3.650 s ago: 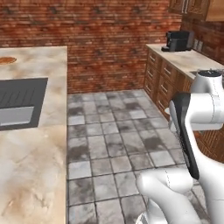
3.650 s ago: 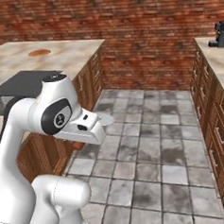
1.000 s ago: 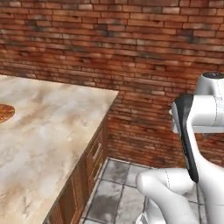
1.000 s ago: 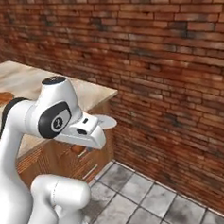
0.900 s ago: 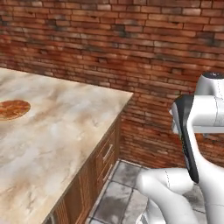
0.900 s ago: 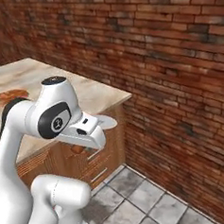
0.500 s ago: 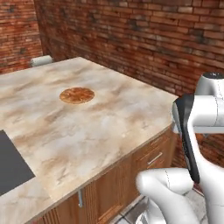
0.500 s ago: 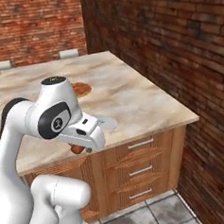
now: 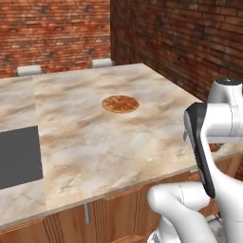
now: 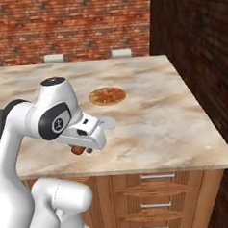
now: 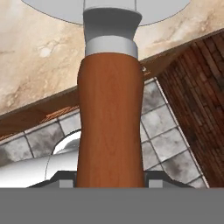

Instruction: Take the pizza cutter from the drawer on the right and place it on the dining counter for cutting.

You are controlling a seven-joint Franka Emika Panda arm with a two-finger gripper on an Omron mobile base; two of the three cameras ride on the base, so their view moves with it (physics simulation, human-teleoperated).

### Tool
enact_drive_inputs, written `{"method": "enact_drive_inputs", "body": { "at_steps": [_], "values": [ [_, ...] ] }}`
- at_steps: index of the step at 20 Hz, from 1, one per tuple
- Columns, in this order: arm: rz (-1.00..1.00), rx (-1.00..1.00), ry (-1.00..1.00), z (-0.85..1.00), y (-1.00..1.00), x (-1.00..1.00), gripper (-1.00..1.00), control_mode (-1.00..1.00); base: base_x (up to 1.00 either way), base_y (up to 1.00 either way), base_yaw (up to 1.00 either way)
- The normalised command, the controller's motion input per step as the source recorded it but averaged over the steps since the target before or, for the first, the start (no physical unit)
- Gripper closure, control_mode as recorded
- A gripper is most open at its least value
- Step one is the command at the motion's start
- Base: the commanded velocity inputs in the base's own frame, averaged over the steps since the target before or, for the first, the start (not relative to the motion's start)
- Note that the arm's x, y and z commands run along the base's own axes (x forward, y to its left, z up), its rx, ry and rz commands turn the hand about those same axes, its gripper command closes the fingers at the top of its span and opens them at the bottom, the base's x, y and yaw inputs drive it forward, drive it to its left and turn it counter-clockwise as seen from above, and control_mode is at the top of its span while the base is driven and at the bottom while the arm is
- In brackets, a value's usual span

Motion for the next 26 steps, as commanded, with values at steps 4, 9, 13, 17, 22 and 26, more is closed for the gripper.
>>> {"method": "enact_drive_inputs", "body": {
  "at_steps": [4,9,13,17,22,26],
  "values": [
    [0.0,0.0,0.0,0.0,0.0,0.0,1.0,1.0,0.57,-0.51,0.21],
    [0.0,0.0,0.0,0.0,0.0,0.0,1.0,1.0,0.71,-0.12,0.11],
    [0.0,0.0,0.0,0.0,0.0,0.0,1.0,1.0,0.61,-0.01,0.26],
    [0.0,0.0,0.0,0.0,0.0,0.0,1.0,1.0,0.26,-0.02,0.27],
    [0.0,0.0,0.0,0.0,0.0,0.0,1.0,1.0,0.14,0.0,0.13],
    [0.0,0.0,0.0,-0.08,-0.06,0.43,1.0,-1.0,0.0,0.0,0.0]
  ]
}}
